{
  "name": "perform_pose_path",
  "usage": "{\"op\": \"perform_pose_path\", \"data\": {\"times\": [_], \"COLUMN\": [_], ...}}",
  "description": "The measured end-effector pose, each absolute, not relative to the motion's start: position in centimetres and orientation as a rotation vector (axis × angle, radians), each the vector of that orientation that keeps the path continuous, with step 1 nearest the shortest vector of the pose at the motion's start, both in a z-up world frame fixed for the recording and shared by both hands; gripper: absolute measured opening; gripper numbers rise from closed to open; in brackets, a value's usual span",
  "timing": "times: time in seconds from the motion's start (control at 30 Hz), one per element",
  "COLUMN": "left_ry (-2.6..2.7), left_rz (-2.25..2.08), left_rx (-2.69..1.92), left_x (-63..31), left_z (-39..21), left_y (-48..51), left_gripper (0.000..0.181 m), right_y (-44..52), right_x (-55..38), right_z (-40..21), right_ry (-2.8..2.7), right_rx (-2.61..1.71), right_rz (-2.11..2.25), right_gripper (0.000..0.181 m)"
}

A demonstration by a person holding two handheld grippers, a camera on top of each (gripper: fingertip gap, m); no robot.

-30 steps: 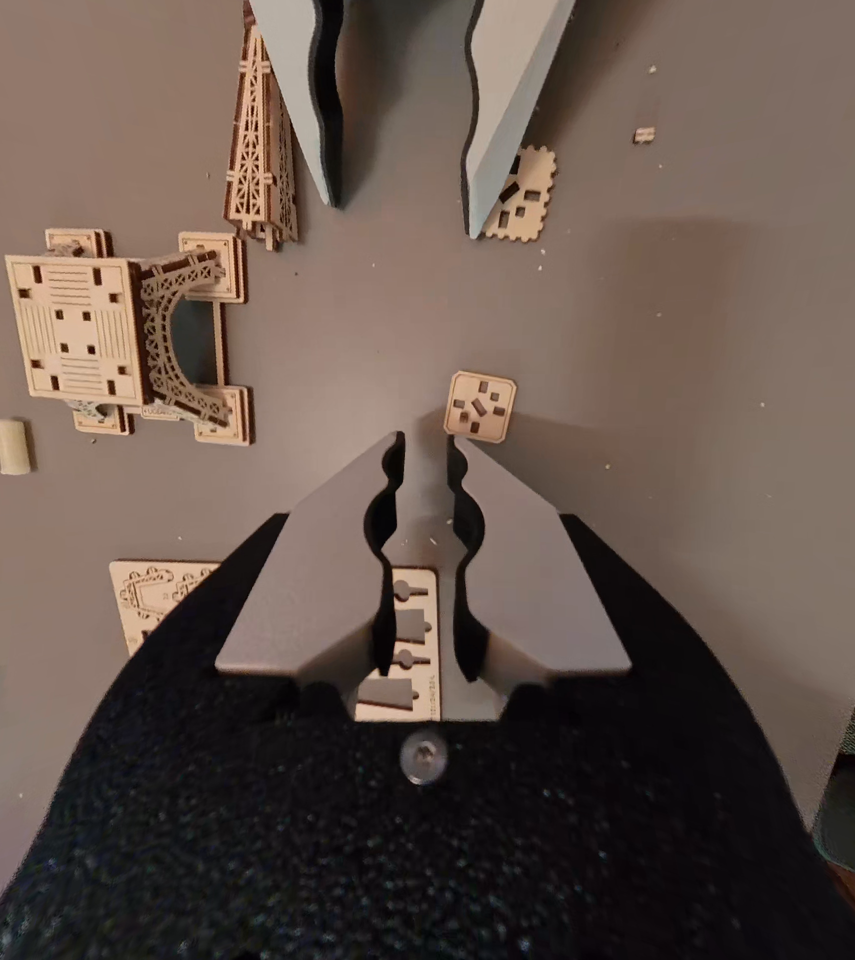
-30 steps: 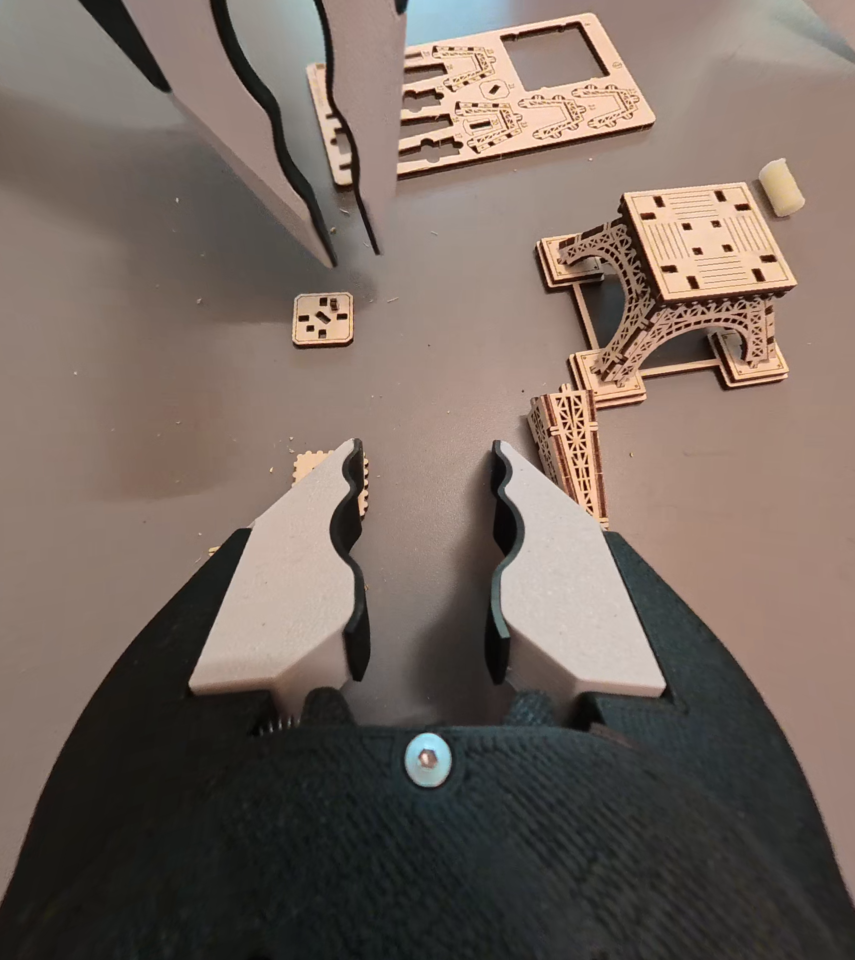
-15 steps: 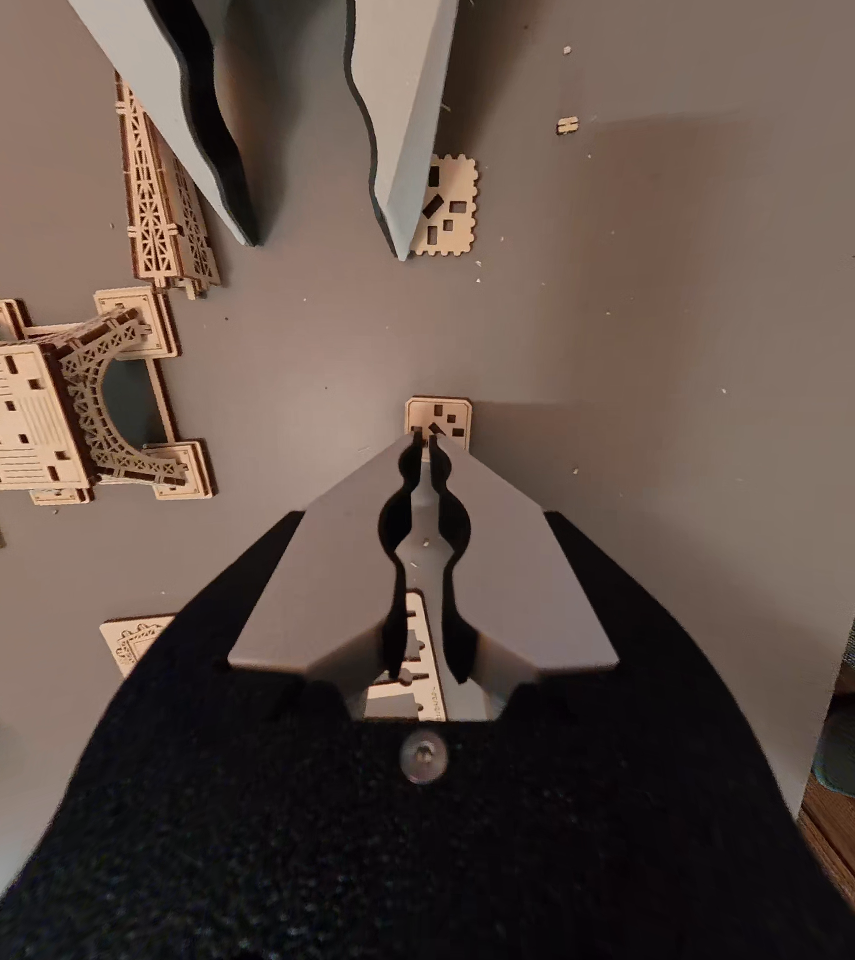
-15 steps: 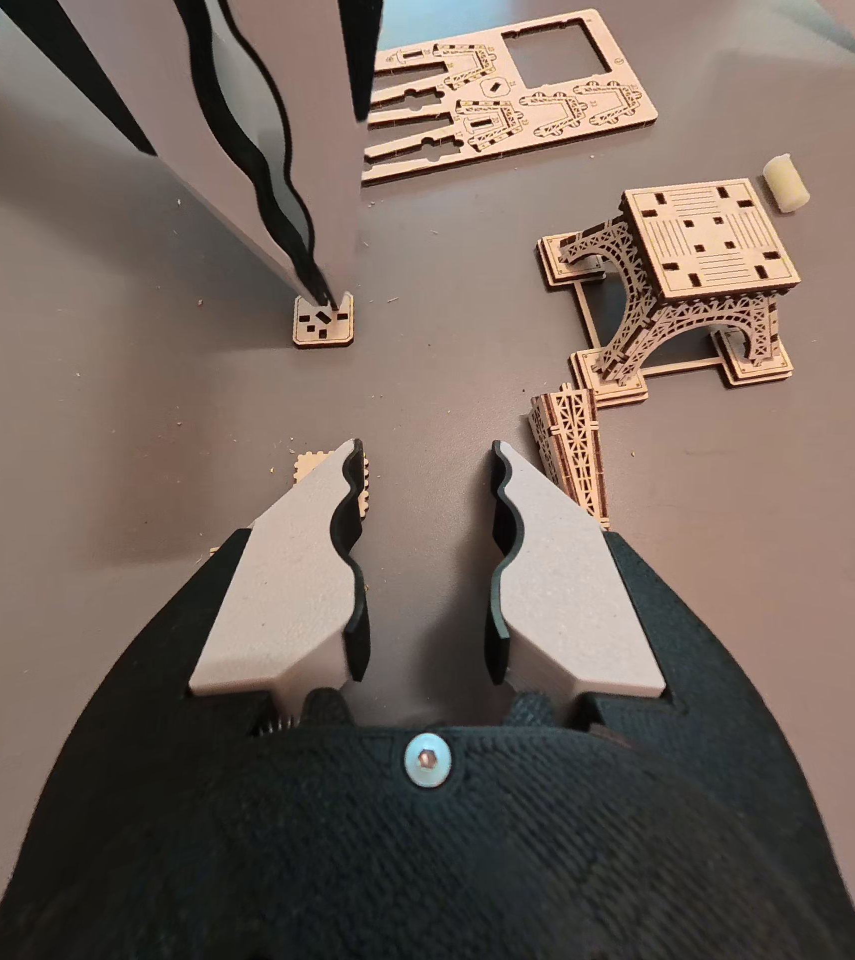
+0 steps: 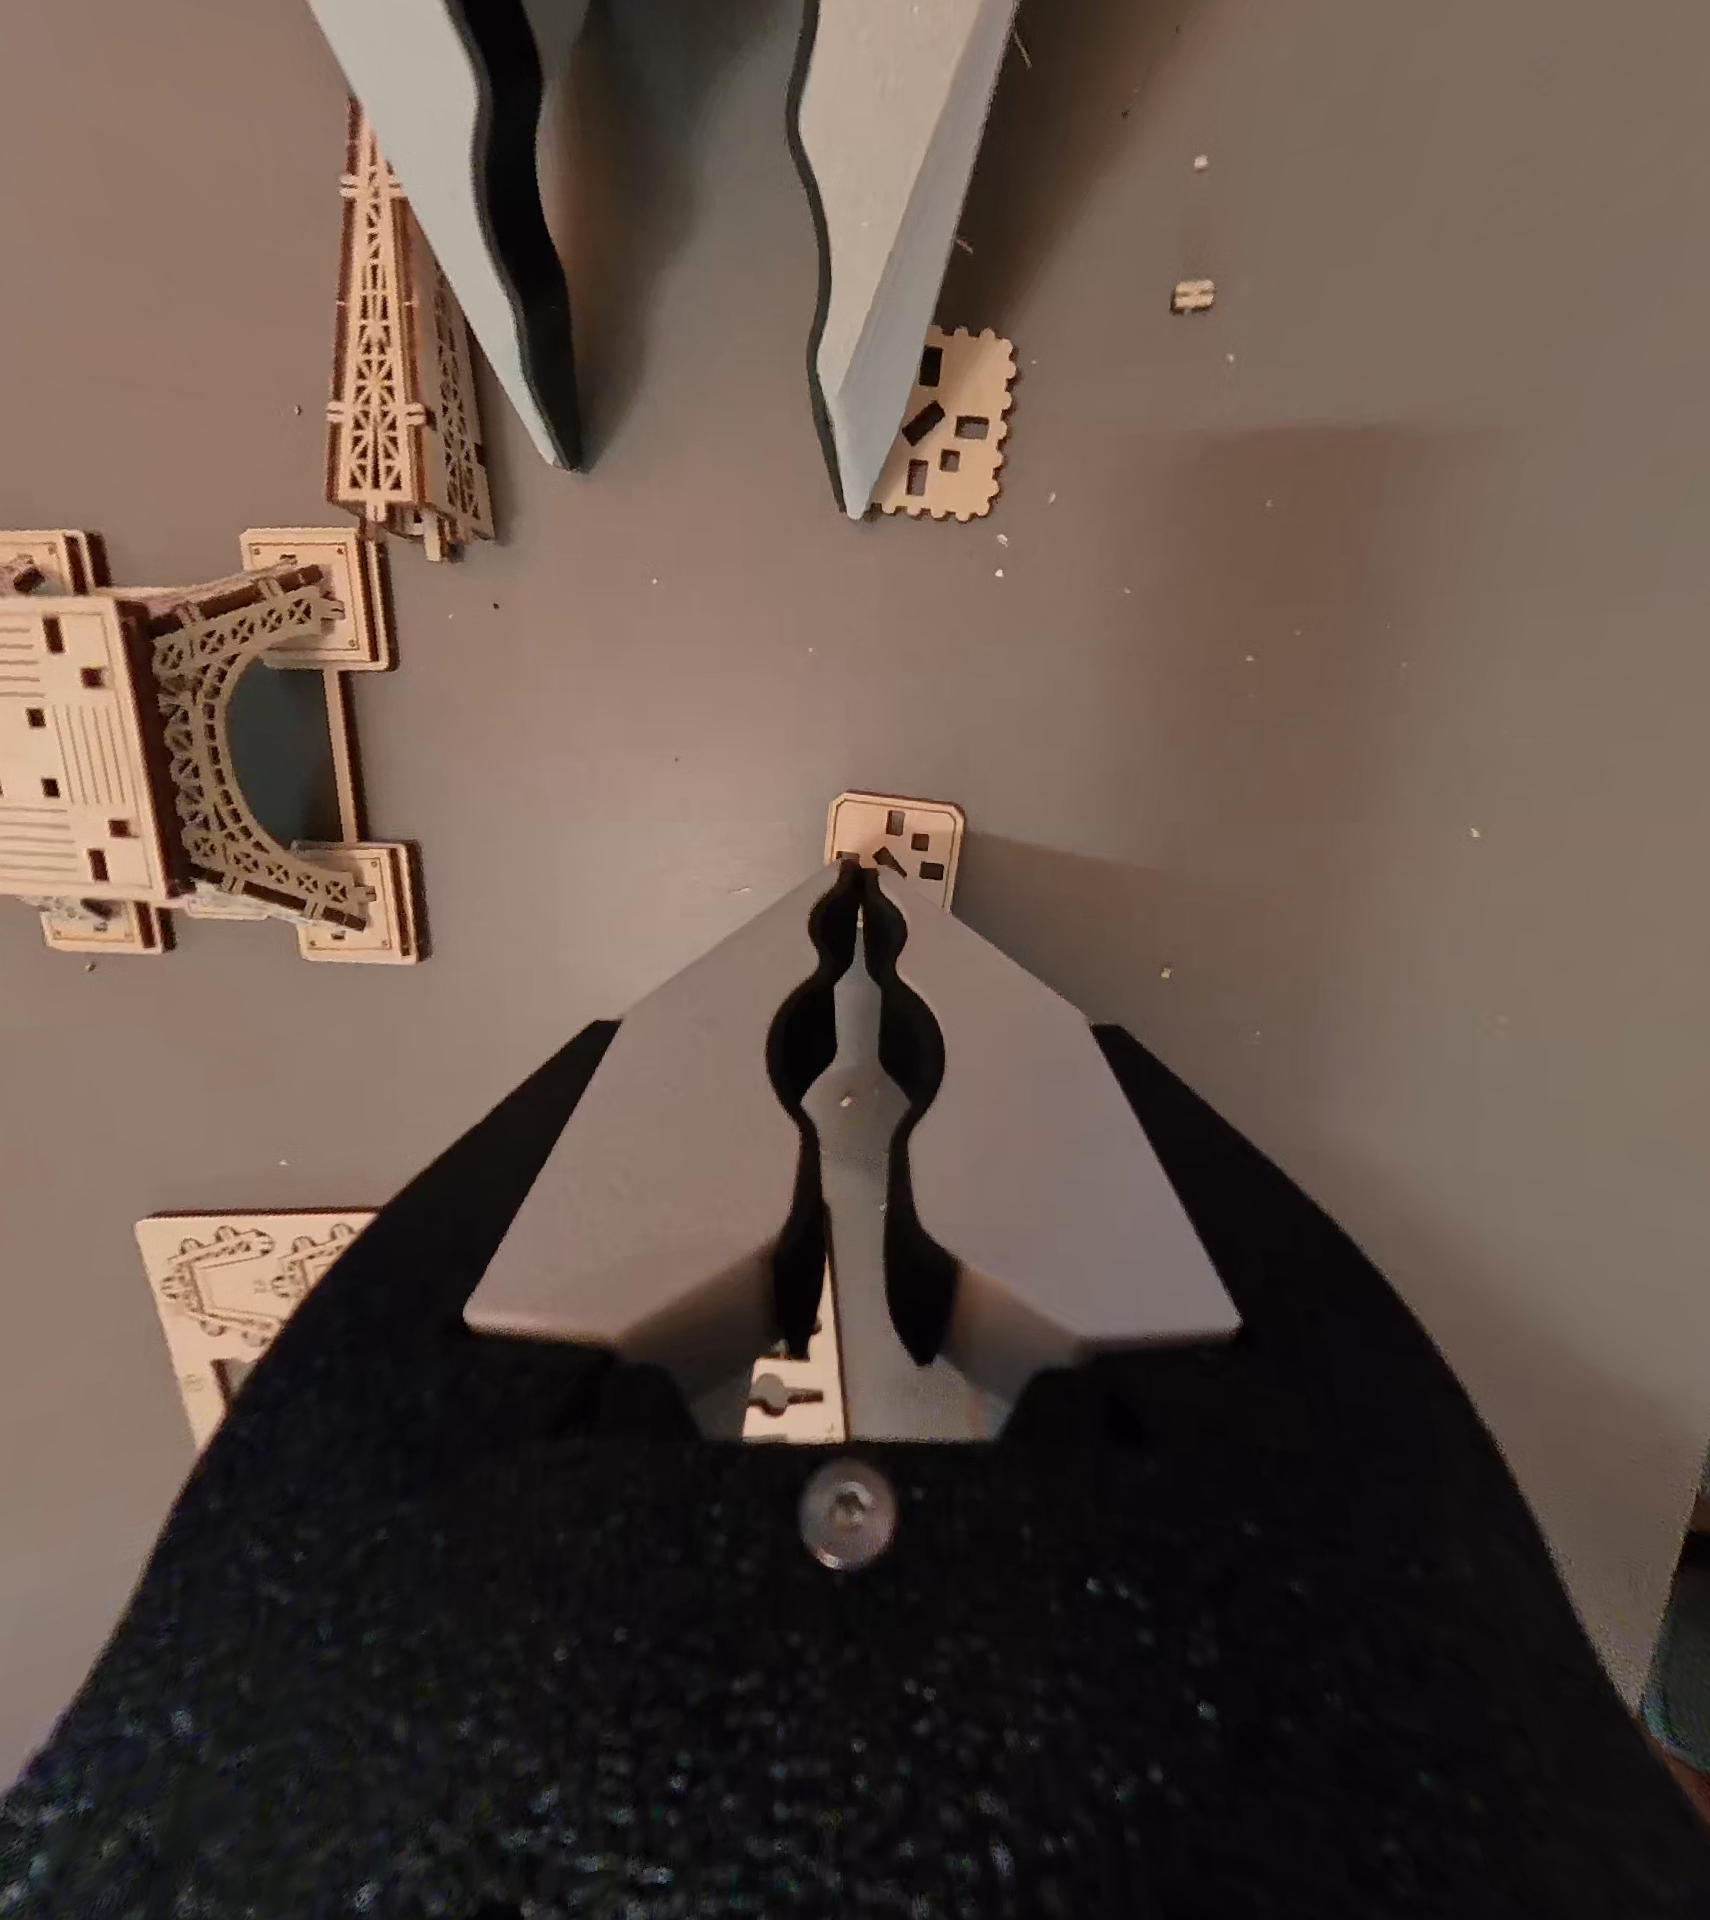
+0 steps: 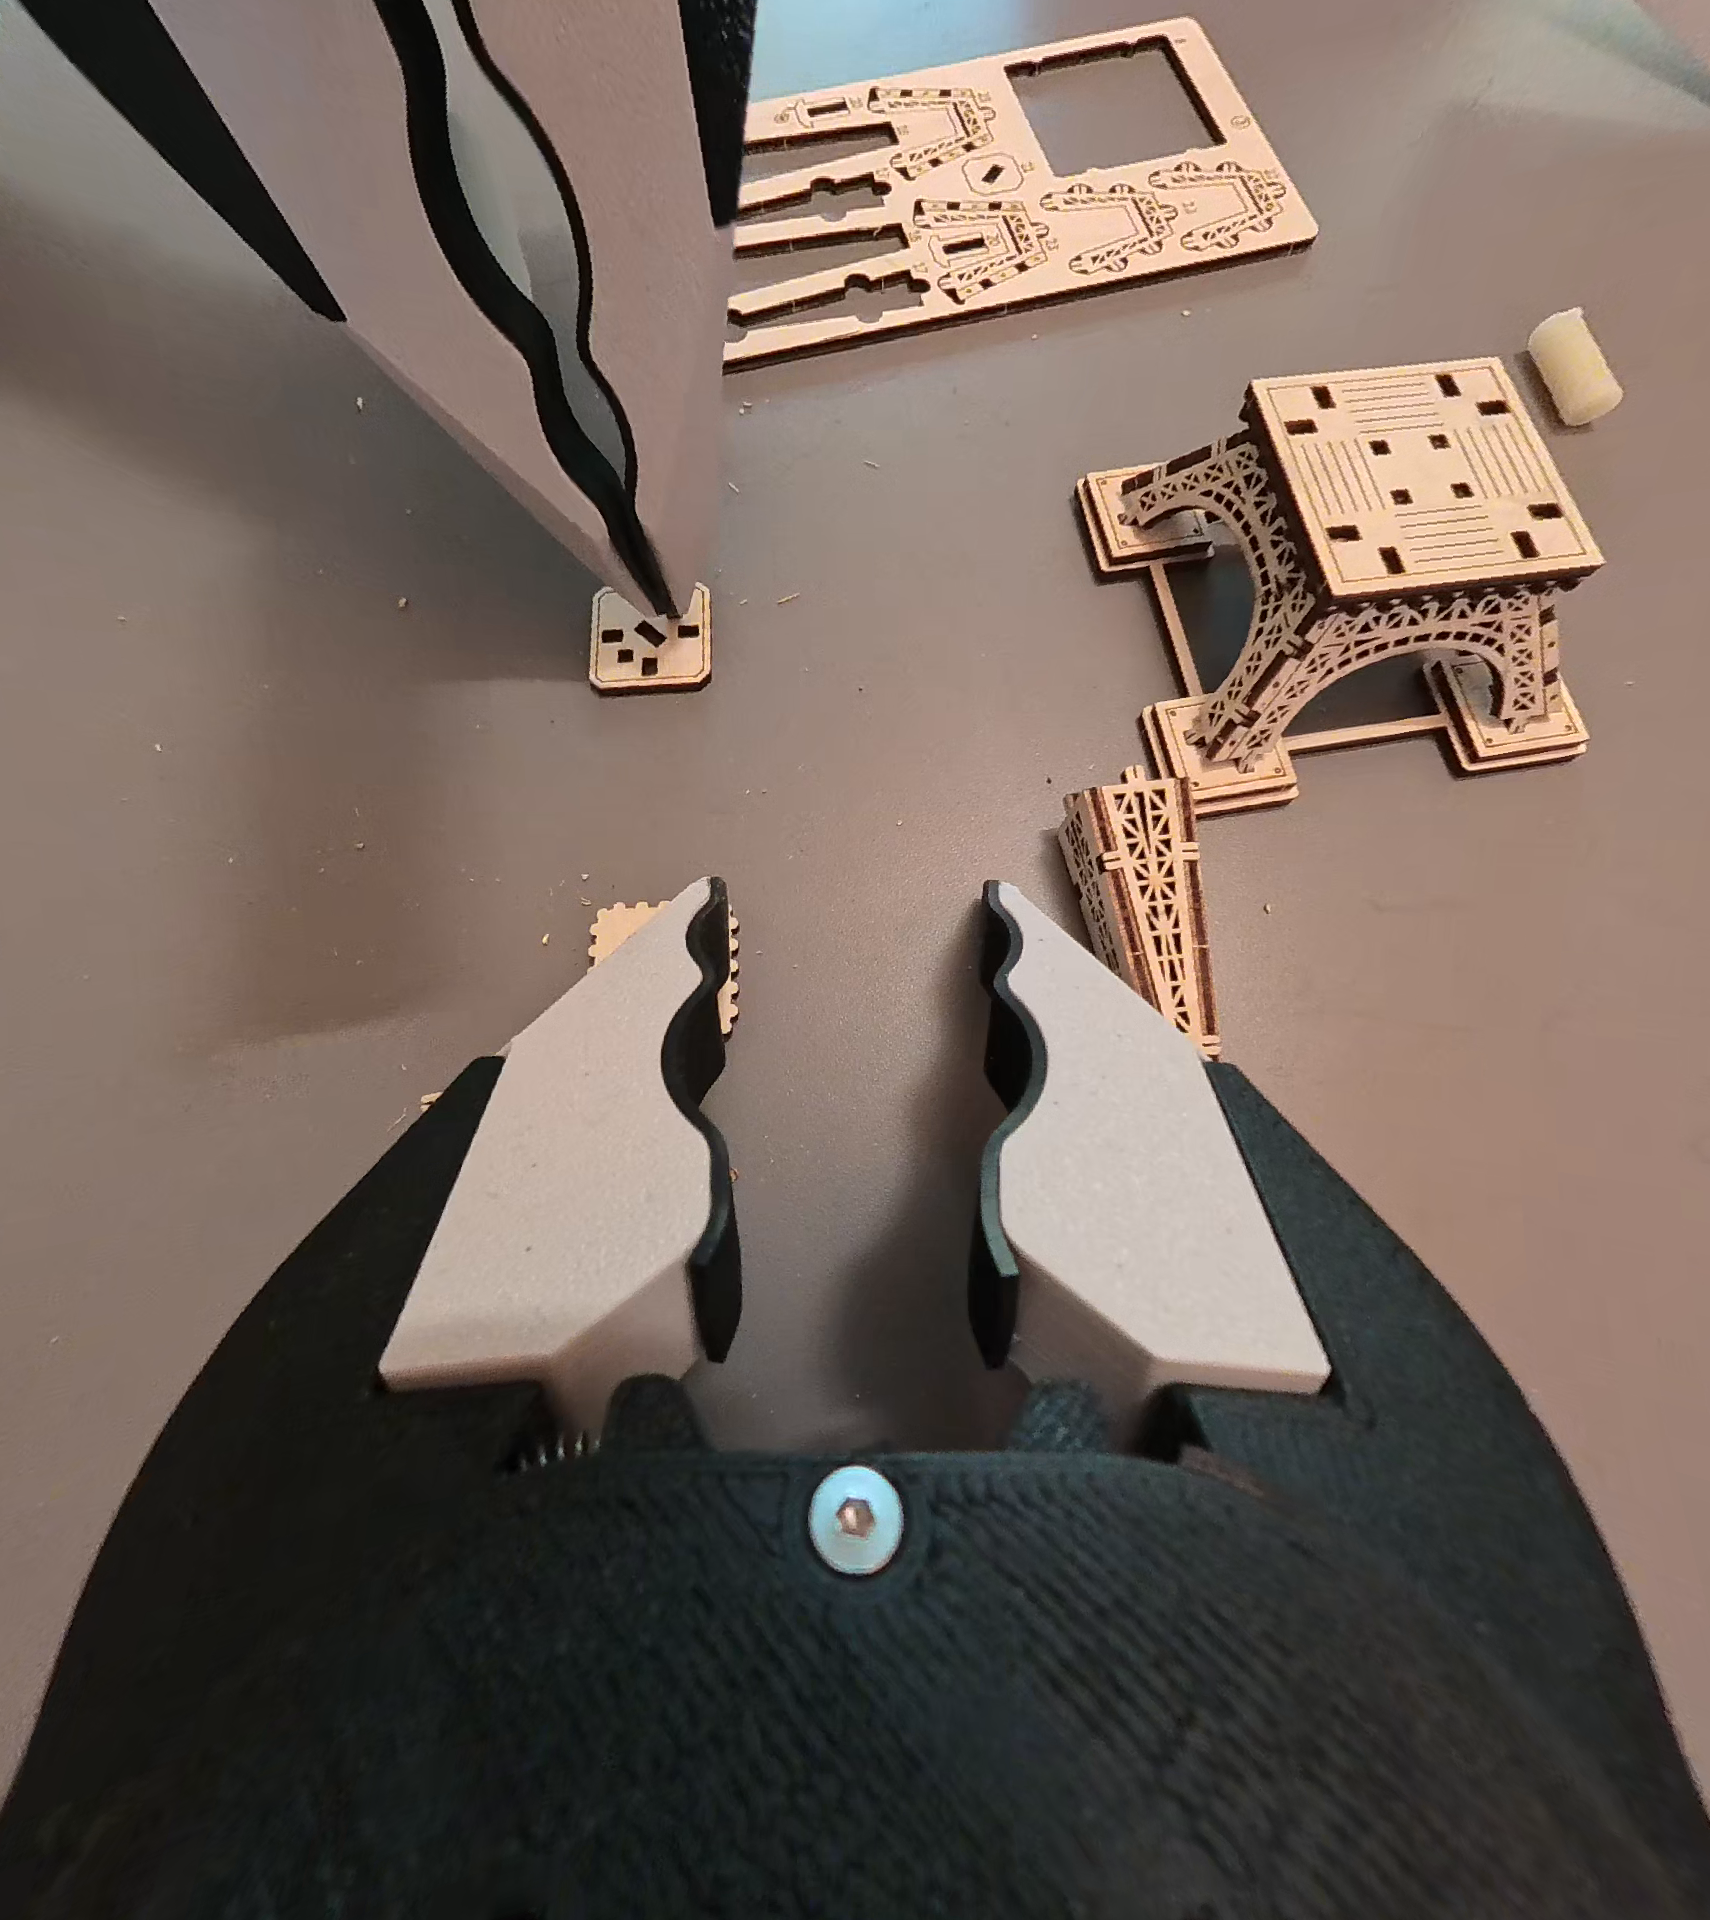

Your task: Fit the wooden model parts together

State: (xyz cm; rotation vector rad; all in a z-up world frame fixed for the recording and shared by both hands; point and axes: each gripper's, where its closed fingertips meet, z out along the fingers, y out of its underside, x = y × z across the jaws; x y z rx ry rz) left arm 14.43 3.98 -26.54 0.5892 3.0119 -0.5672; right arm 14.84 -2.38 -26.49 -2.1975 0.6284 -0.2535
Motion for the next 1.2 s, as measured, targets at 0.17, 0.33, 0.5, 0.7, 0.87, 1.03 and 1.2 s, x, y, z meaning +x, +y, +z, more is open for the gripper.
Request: {"op": "perform_pose_path", "data": {"times": [0.17, 0.33, 0.5, 0.7, 0.87, 1.03, 1.2], "left_ry": [3.011, 3.018, 2.963, 2.906, 2.832, 2.884, 2.911], "left_rz": [-0.753, -0.821, -1.080, -1.140, -1.178, -1.219, -1.269], "left_rx": [0.496, 0.466, 0.383, 0.188, 0.135, 0.137, 0.166], "left_x": [14.4, 14.4, 14.2, 14.5, 15.0, 14.6, 14.1], "left_z": [-26.5, -26.5, -25.1, -26.1, -26.4, -26.5, -26.8], "left_y": [3.9, 3.9, 3.8, 5.4, 5.2, 5.2, 4.5], "left_gripper": [0.000, 0.000, 0.003, 0.012, 0.008, 0.021, 0.029], "right_y": [-2.4, -2.4, -2.4, -2.5, -0.1, 2.9, 3.9], "right_x": [14.8, 14.8, 14.8, 14.9, 15.0, 14.6, 14.4], "right_z": [-26.5, -26.5, -26.4, -25.9, -22.0, -23.4, -25.4], "right_ry": [0.627, 0.627, 0.622, 0.600, 0.429, 0.344, 0.304], "right_rx": [-2.198, -2.198, -2.199, -2.176, -1.985, -2.095, -2.220], "right_rz": [-0.256, -0.256, -0.268, -0.304, -0.436, -0.378, -0.330], "right_gripper": [0.047, 0.047, 0.047, 0.041, 0.007, 0.009, 0.013]}}
